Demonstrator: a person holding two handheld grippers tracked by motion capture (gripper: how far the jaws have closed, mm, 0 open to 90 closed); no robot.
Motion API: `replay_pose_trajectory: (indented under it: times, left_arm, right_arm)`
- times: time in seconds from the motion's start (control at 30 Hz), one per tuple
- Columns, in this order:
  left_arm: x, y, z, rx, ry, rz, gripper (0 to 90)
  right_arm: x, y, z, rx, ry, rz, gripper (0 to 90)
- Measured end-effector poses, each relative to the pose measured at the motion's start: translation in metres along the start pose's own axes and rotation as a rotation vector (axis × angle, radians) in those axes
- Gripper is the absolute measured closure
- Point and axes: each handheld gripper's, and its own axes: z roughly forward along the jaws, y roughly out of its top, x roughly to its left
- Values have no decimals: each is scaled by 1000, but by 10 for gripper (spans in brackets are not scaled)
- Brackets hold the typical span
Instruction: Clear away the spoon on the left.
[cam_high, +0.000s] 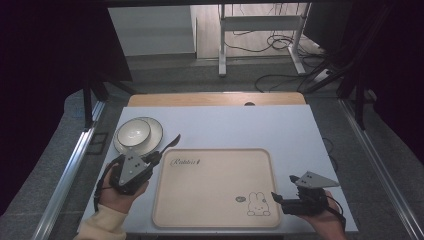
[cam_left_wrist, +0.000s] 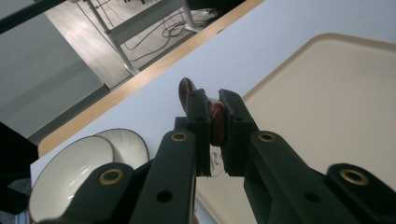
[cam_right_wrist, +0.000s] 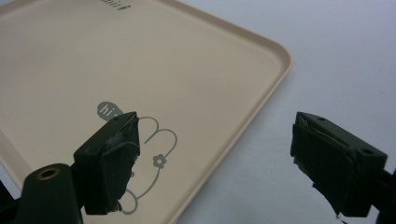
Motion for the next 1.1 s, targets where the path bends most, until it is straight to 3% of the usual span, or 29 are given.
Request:
replay_pose_trajectory:
  times: [0.57,1.1]
  left_arm:
    - [-30,-5,20,49,-45,85,846]
    - [-42,-15,29,95,-56,130,845]
  right_arm:
    - [0,0,0,2,0,-3,156]
    - [1,0,0,7,3,-4,156]
